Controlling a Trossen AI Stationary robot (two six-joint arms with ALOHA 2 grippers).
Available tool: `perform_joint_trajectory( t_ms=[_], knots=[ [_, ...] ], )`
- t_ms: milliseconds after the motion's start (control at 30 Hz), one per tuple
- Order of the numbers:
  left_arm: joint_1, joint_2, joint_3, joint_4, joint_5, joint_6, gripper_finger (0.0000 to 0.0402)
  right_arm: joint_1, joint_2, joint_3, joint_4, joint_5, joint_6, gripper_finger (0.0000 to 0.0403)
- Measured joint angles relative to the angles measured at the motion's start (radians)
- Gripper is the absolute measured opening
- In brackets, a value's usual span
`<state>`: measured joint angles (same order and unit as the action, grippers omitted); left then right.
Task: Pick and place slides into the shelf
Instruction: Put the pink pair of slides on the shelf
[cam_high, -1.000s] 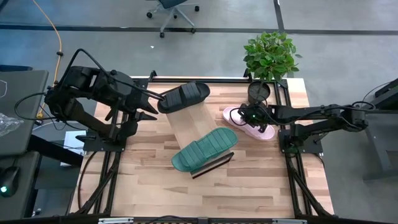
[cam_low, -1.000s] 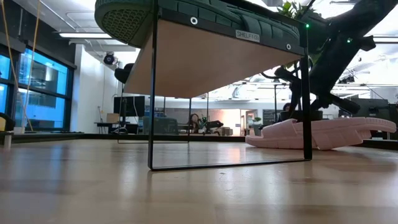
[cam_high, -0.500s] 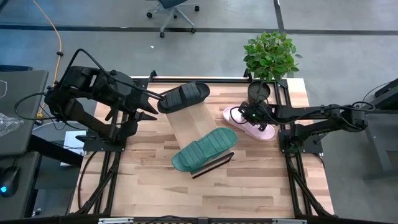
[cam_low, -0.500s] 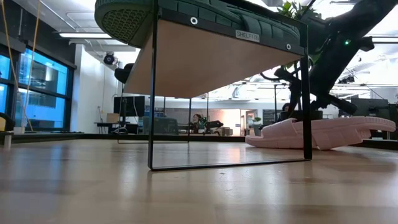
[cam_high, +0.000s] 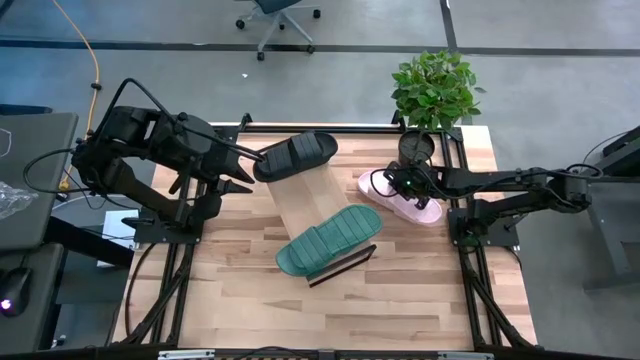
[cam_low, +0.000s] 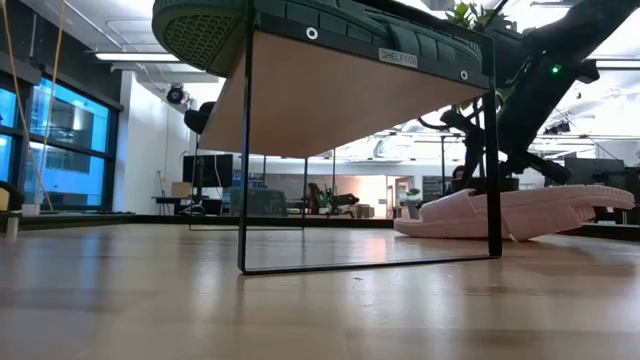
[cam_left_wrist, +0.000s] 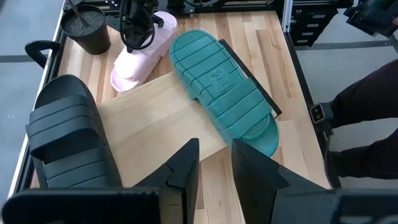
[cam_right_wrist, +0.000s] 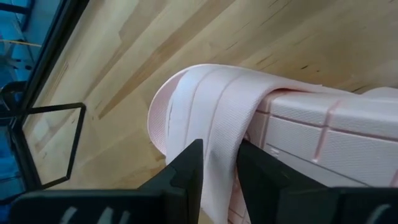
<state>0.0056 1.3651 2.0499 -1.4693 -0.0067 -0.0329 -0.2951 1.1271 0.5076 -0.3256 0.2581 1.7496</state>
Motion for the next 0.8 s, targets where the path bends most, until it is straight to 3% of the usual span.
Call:
perform_joint_trajectory(
  t_ms=[800],
  knots=[
    [0.000,0.000,0.000,0.000,0.044,0.001,0.0083,0.001,0.068,0.000,0.049,-0.023,-0.004,0.0005]
  ],
)
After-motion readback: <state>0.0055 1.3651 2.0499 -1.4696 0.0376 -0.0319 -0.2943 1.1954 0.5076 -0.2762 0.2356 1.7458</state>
